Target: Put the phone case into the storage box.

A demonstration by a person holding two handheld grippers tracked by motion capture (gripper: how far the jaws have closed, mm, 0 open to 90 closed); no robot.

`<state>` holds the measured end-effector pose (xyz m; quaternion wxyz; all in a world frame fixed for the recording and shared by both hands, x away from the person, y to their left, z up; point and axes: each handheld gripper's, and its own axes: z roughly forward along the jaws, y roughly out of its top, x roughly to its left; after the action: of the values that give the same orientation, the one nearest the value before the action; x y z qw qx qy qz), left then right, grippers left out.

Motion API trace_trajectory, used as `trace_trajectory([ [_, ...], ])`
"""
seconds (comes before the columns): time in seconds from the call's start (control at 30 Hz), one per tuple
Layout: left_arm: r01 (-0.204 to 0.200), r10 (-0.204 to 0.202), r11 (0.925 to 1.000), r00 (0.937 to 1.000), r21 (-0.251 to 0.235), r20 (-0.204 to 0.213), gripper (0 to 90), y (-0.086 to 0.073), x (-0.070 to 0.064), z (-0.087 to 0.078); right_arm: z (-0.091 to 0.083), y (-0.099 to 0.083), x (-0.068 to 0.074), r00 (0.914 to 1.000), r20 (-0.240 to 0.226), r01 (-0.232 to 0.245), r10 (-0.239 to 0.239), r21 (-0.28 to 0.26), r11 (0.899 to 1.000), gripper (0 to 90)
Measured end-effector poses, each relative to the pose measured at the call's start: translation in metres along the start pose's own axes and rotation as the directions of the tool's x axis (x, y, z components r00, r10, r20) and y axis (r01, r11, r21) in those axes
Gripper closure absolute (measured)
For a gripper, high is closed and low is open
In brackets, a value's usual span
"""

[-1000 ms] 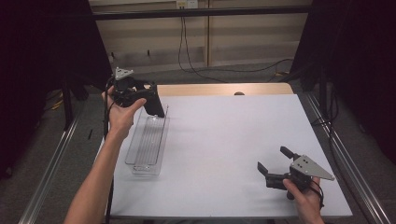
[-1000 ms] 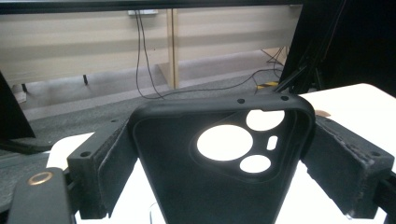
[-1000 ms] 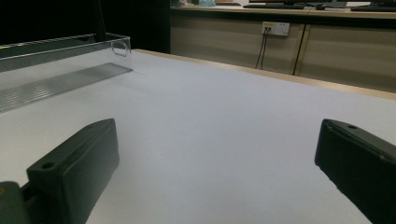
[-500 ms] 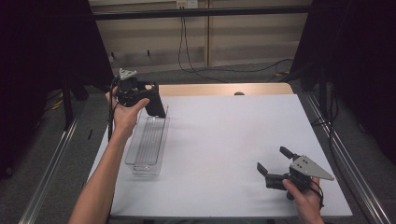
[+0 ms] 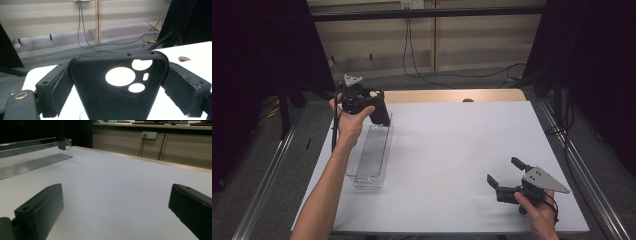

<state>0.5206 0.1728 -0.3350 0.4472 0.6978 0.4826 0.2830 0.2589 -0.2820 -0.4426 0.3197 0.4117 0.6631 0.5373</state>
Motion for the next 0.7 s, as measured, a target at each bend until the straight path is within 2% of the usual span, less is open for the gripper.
trace_trajectory([
  [0.1, -0.002, 0.002, 1.0000, 0.9999, 0.007, -0.011, 13.0, -0.0012, 0.0024, 0.0009, 0.0000, 0.0000, 0.0000, 1.0000, 0.001, -0.002, 0.002, 0.000, 1.000, 0.0],
  [0.7, -0.025, 0.025, 0.9993, 0.9997, 0.028, 0.008, 12.9, -0.0065, 0.0042, 0.0092, 0.0000, -0.0003, -0.0001, 1.0000, 0.000, -0.002, 0.002, 0.004, 1.000, 0.0],
])
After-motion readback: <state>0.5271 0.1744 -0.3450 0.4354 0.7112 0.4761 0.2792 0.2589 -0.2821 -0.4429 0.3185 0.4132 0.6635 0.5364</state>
